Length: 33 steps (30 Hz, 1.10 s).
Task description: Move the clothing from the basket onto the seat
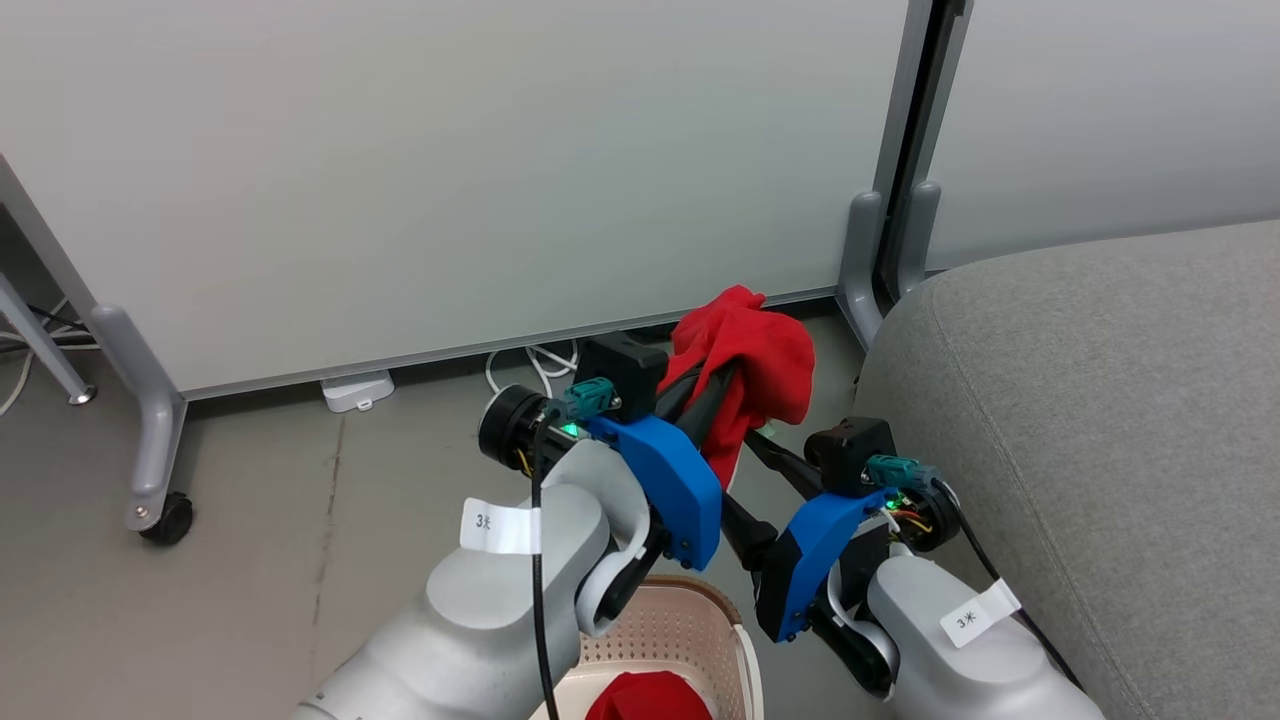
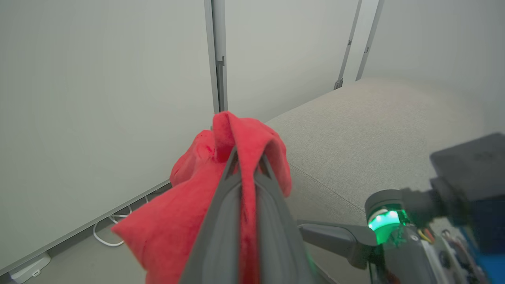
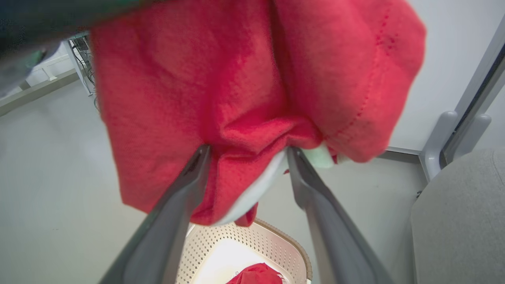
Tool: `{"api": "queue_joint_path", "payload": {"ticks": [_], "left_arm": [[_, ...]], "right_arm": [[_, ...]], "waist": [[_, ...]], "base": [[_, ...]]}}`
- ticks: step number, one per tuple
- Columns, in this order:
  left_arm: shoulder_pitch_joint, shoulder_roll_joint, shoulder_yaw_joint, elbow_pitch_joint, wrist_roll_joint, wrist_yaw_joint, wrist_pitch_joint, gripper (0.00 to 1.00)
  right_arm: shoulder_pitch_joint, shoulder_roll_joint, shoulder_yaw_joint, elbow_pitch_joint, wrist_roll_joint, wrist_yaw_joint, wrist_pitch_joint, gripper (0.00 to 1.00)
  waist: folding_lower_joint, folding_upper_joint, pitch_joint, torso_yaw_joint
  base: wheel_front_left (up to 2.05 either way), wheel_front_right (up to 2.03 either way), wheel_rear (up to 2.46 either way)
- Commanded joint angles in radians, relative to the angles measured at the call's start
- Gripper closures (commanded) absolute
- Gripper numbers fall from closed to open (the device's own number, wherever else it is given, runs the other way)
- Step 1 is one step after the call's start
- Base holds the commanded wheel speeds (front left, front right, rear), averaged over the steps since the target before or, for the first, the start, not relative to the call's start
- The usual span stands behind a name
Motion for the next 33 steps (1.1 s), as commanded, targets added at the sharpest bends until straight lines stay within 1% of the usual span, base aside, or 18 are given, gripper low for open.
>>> {"api": "queue_joint_path", "payload": {"ticks": [1,6,7,8,9,10,18,33], "left_arm": [[-0.015,0.000,-0.002,-0.005,-0.006,0.005,-0.007,1.00],[-0.016,0.000,-0.024,-0.019,-0.027,0.013,-0.008,1.00],[-0.015,0.000,-0.026,-0.019,-0.031,0.014,-0.008,1.00],[-0.014,0.000,-0.029,-0.018,-0.032,0.014,-0.009,1.00],[-0.013,0.000,-0.032,-0.016,-0.036,0.015,-0.009,1.00],[-0.012,0.000,-0.035,-0.014,-0.039,0.015,-0.010,1.00],[-0.019,0.000,-0.049,0.016,-0.051,0.018,-0.020,1.00],[-0.030,0.000,-0.064,0.052,-0.072,0.019,-0.036,1.00]], "right_arm": [[-0.018,-0.004,0.005,0.008,0.009,0.000,-0.006,0.00],[-0.037,-0.003,0.032,0.024,0.037,0.000,-0.021,0.00],[-0.039,-0.003,0.037,0.025,0.041,0.000,-0.024,0.08],[-0.040,-0.003,0.043,0.027,0.047,0.000,-0.027,0.44],[-0.042,-0.003,0.048,0.028,0.052,0.000,-0.030,0.67],[-0.044,-0.003,0.054,0.030,0.054,0.000,-0.033,1.00],[-0.053,-0.003,0.077,0.038,0.073,0.000,-0.053,1.00],[-0.063,-0.003,0.087,0.040,0.079,0.000,-0.063,1.00]], "waist": [[-0.0001,0.0000,-0.001,0.000],[-0.0001,0.0000,-0.005,0.002],[-0.0001,0.0000,-0.006,0.002],[-0.0001,0.0000,-0.007,0.002],[-0.0001,0.0000,-0.008,0.001],[-0.0001,0.0000,-0.009,0.000],[-0.0001,0.0000,-0.016,-0.012],[-0.0001,0.0000,-0.010,-0.022]], "base": [[0.00,0.00,0.00],[0.00,0.00,0.00],[0.00,0.00,0.00],[0.00,0.00,0.00],[0.00,0.00,0.00],[0.00,0.00,0.00],[0.00,0.00,0.00],[0.00,0.00,0.00]]}}
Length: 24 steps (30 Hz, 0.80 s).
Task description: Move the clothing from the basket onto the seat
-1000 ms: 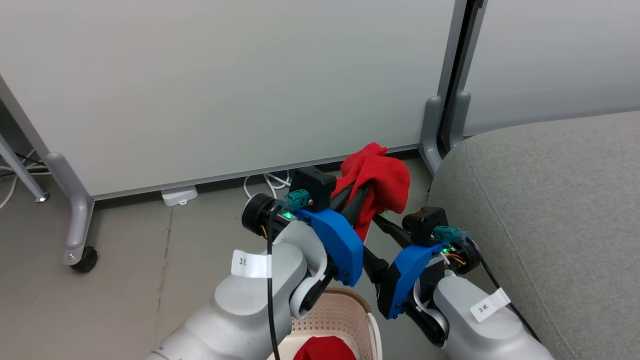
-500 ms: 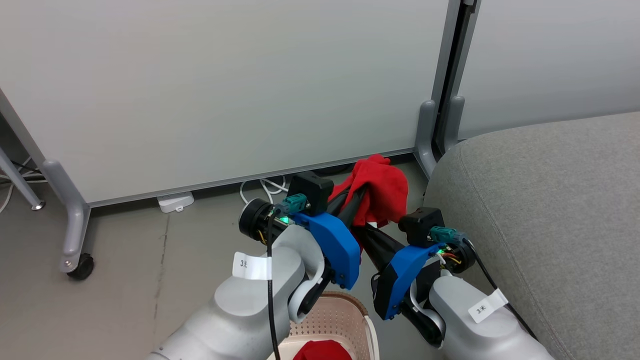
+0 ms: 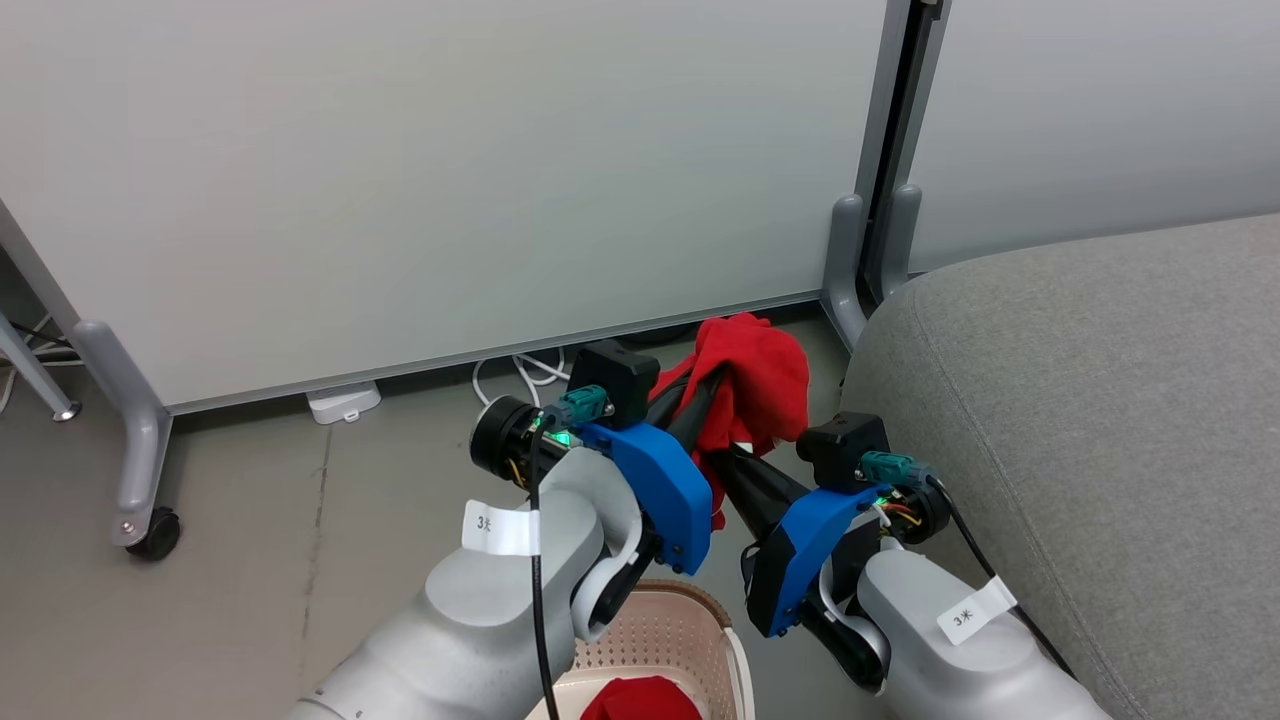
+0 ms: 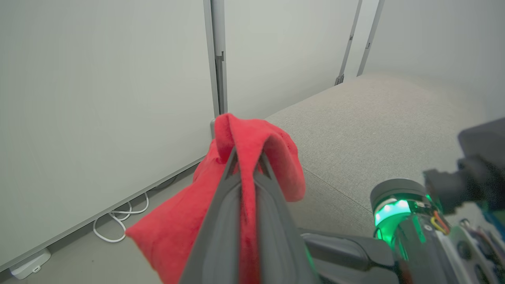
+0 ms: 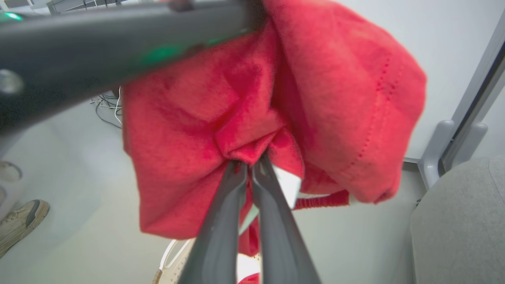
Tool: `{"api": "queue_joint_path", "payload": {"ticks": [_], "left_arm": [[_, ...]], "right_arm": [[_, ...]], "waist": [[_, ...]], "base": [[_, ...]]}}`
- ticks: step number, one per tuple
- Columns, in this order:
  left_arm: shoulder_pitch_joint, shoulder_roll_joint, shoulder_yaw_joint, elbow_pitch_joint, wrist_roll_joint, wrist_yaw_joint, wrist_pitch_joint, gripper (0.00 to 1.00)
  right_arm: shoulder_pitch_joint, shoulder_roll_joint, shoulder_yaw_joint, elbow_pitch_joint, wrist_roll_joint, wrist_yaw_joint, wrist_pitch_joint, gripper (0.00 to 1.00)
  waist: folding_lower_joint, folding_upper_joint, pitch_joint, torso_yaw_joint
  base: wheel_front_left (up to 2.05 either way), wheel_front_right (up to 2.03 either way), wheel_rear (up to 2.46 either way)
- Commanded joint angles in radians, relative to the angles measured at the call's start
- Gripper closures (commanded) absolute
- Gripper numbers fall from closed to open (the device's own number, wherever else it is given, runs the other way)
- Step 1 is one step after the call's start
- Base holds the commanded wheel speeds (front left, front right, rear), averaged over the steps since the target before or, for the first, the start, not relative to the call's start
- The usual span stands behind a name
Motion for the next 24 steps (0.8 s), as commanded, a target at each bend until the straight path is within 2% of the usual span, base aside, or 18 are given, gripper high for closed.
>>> {"api": "queue_joint_path", "payload": {"ticks": [1,7,8,9,10,15,18,24], "left_arm": [[-0.016,0.000,-0.001,0.005,-0.006,0.003,-0.006,1.00],[-0.024,0.000,-0.005,0.021,-0.003,0.007,-0.018,1.00],[-0.027,0.000,-0.006,0.023,0.003,0.009,-0.025,0.73],[-0.029,0.000,-0.008,0.026,0.008,0.010,-0.032,0.10],[-0.030,0.000,-0.009,0.028,0.012,0.009,-0.038,0.00],[-0.009,0.025,0.004,0.027,0.029,-0.003,-0.072,0.00],[0.020,0.047,0.031,0.008,0.042,0.006,-0.086,0.00],[0.160,0.135,0.179,-0.148,0.133,0.033,-0.091,0.00]], "right_arm": [[-0.022,-0.003,0.001,0.001,0.003,0.000,-0.007,1.00],[-0.015,-0.003,-0.004,-0.003,-0.007,0.000,-0.007,1.00],[-0.014,-0.003,-0.005,-0.003,-0.008,0.000,-0.007,1.00],[-0.013,-0.003,-0.006,-0.004,-0.010,0.000,-0.007,1.00],[-0.011,-0.003,-0.008,-0.005,-0.011,0.000,-0.007,1.00],[-0.008,-0.003,-0.036,-0.017,-0.030,0.000,-0.007,1.00],[-0.003,-0.003,-0.064,-0.027,-0.057,0.000,-0.007,1.00],[0.018,-0.003,-0.128,-0.064,-0.119,0.000,-0.007,1.00]], "waist": [[0.0000,0.0000,0.001,-0.001],[0.0000,0.0000,0.003,-0.002],[0.0000,0.0000,0.003,-0.002],[0.0000,0.0000,0.003,-0.002],[0.0000,0.0000,0.003,-0.003],[0.0000,0.0000,0.004,-0.005],[0.0000,0.0000,0.005,-0.008],[0.0000,0.0000,0.010,-0.011]], "base": [[0.00,0.00,0.00],[0.00,0.00,0.00],[0.00,0.00,0.00],[0.00,0.00,0.00],[0.00,0.00,0.00],[0.00,0.00,0.00],[0.00,0.00,0.00],[0.00,0.00,0.00]]}}
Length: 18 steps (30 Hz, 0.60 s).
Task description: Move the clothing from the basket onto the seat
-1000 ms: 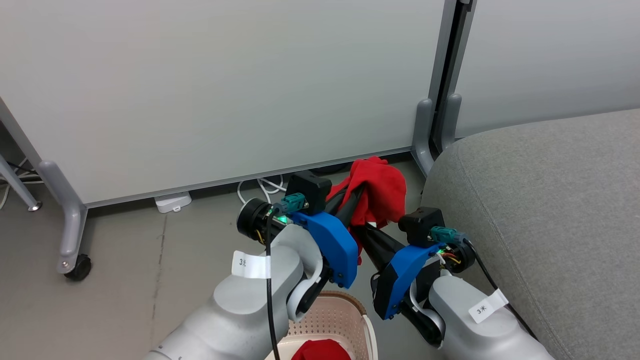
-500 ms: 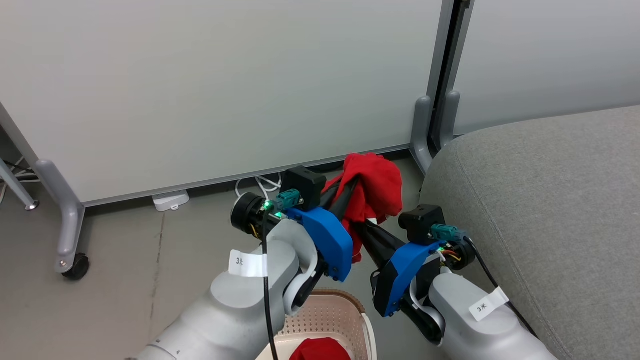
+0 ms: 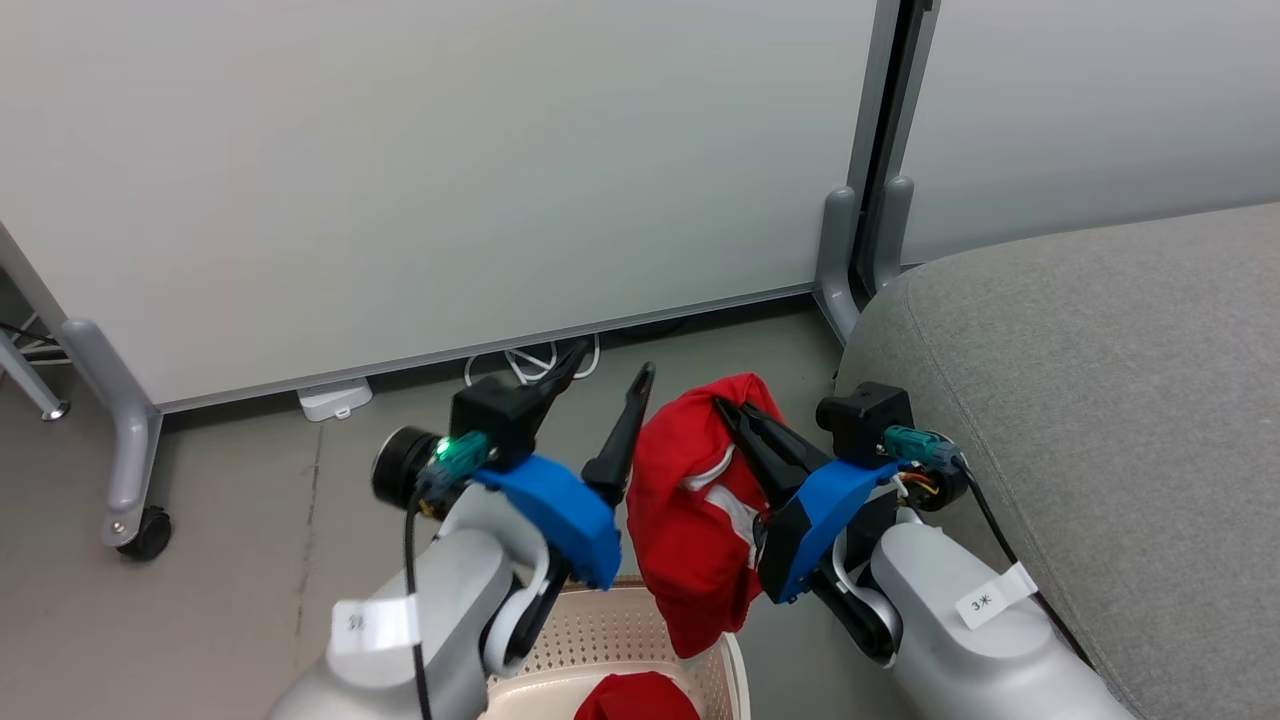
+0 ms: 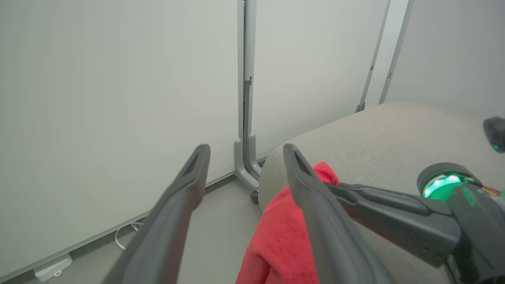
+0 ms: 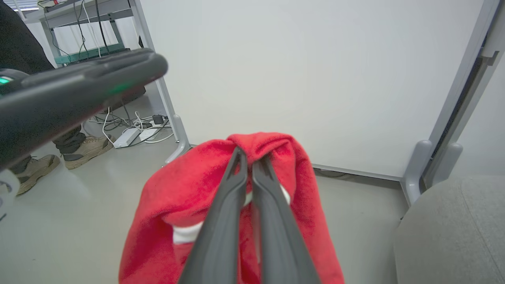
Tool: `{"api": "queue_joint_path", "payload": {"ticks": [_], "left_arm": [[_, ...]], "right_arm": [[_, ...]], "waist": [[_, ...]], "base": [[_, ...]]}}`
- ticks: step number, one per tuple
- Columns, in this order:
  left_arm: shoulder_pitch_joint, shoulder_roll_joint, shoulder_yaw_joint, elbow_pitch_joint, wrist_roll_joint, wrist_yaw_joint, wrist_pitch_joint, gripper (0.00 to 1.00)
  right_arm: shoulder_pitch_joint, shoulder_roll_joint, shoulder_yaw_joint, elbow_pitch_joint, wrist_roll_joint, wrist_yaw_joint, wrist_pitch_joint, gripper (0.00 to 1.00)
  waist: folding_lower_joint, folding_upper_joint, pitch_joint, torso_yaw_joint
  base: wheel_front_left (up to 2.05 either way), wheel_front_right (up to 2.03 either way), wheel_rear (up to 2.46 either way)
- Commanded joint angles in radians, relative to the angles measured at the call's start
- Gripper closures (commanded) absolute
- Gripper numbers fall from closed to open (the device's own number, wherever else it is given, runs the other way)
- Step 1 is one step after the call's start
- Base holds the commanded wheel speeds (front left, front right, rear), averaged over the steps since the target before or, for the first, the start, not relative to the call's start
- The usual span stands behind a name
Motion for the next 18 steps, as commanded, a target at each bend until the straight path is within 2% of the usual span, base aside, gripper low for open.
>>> {"api": "queue_joint_path", "payload": {"ticks": [1,5,9,18], "left_arm": [[0.063,0.028,0.040,-0.041,0.034,0.009,-0.004,0.00],[0.206,0.073,0.175,-0.172,0.120,0.017,-0.004,0.00],[0.344,0.094,0.306,-0.269,0.201,0.001,-0.004,0.00],[0.532,0.068,0.515,-0.344,0.321,-0.069,-0.005,0.00]], "right_arm": [[0.018,-0.003,-0.016,-0.015,-0.018,0.000,-0.006,1.00],[0.032,-0.003,-0.058,-0.052,-0.054,0.000,-0.006,1.00],[0.050,-0.003,-0.088,-0.087,-0.086,0.000,-0.006,1.00],[0.075,-0.003,-0.136,-0.132,-0.126,0.000,-0.006,1.00]], "waist": [[0.0000,0.0000,0.002,-0.001],[0.0000,0.0000,0.009,-0.002],[0.0000,0.0000,0.017,-0.004],[0.0000,0.0000,0.033,-0.006]], "base": [[0.00,0.00,0.00],[0.00,0.00,0.00],[0.00,0.00,0.00],[0.00,0.00,0.00]]}}
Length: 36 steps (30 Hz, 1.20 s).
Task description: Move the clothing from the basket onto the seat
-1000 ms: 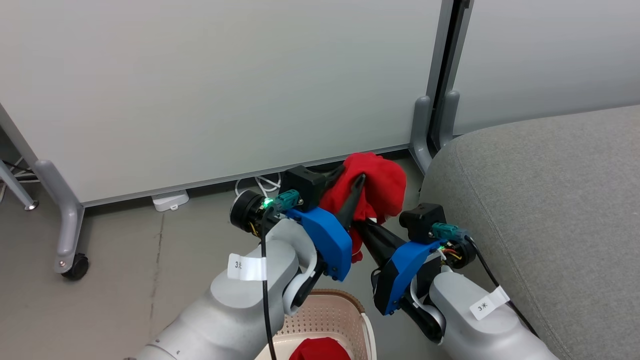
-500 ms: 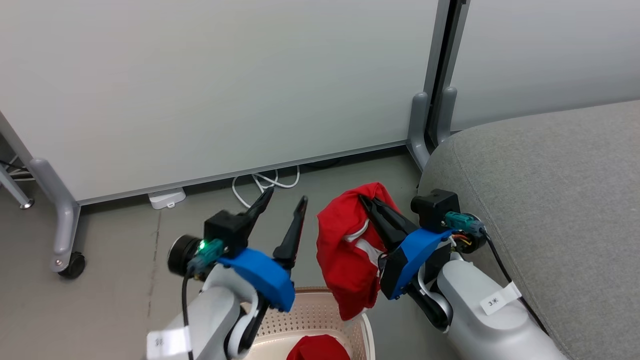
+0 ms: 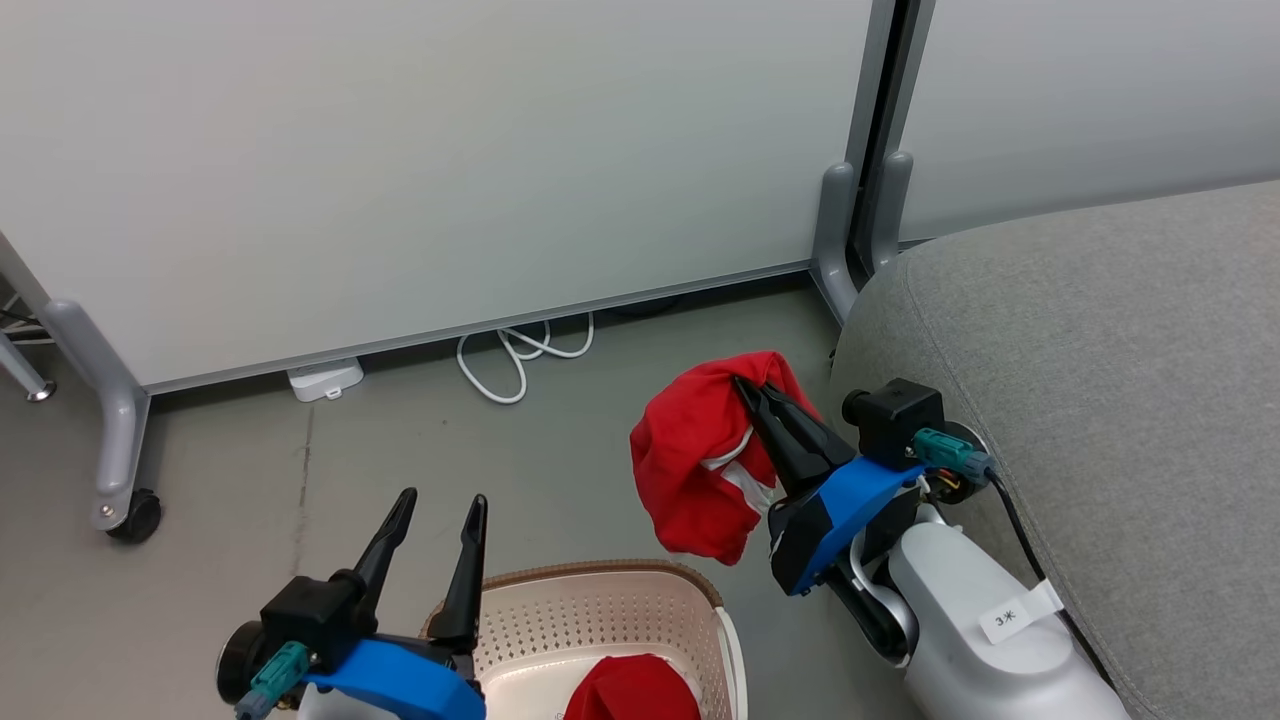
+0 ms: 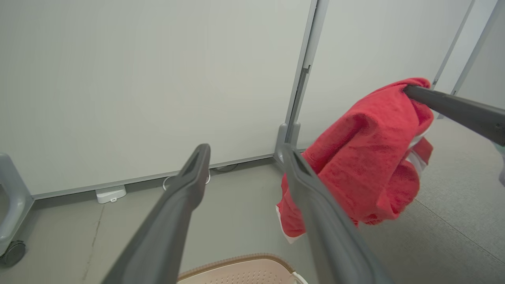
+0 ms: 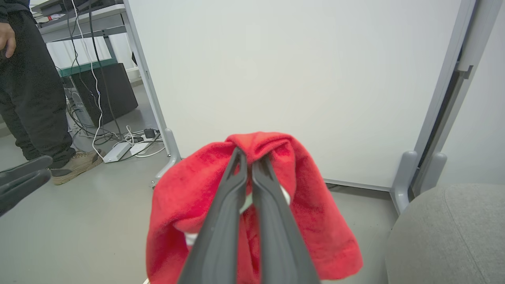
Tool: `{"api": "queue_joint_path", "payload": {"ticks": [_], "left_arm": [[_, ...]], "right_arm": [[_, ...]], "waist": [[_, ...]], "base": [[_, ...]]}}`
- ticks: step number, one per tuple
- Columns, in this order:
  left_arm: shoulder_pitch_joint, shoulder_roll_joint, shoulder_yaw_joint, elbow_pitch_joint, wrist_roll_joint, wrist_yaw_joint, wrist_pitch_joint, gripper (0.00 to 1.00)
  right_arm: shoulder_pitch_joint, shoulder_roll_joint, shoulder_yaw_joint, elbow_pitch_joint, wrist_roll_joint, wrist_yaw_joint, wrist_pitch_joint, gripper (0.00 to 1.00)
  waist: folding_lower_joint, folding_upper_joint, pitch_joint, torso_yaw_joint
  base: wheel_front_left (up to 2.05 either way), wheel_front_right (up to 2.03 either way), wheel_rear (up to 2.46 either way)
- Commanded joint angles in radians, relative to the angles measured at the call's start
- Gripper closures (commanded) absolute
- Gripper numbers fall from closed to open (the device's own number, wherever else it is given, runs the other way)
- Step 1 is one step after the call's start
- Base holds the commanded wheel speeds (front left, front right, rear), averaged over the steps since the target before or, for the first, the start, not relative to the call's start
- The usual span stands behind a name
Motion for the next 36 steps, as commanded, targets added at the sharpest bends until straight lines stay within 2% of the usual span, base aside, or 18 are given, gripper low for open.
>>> {"api": "queue_joint_path", "payload": {"ticks": [1,7,16,24,36], "left_arm": [[0.012,-0.005,0.014,-0.007,0.013,-0.007,-0.005,0.00],[0.070,-0.049,0.115,-0.002,0.088,-0.059,-0.005,0.00],[0.085,-0.104,0.166,0.008,0.142,-0.082,-0.005,0.00],[0.079,-0.122,0.174,-0.007,0.163,-0.087,-0.005,0.00],[0.061,-0.107,0.182,-0.035,0.164,-0.086,-0.004,0.00]], "right_arm": [[0.011,-0.003,-0.004,-0.005,-0.006,0.000,-0.005,1.00],[0.024,-0.003,-0.026,-0.010,-0.021,0.000,-0.005,1.00],[0.036,-0.003,-0.027,-0.016,-0.017,0.000,-0.005,1.00],[0.031,-0.003,-0.028,-0.030,-0.032,0.000,-0.005,1.00],[0.028,-0.003,-0.047,-0.034,-0.053,0.000,-0.005,1.00]], "waist": [[0.0000,0.0000,0.001,0.000],[0.0000,0.0000,0.006,0.000],[0.0000,0.0000,0.002,-0.023],[0.0000,0.0000,0.011,-0.132],[0.0000,0.0000,0.037,-0.322]], "base": [[0.00,0.00,0.00],[0.00,0.00,0.00],[0.00,0.00,0.00],[0.00,0.00,0.00],[0.00,0.00,0.00]]}}
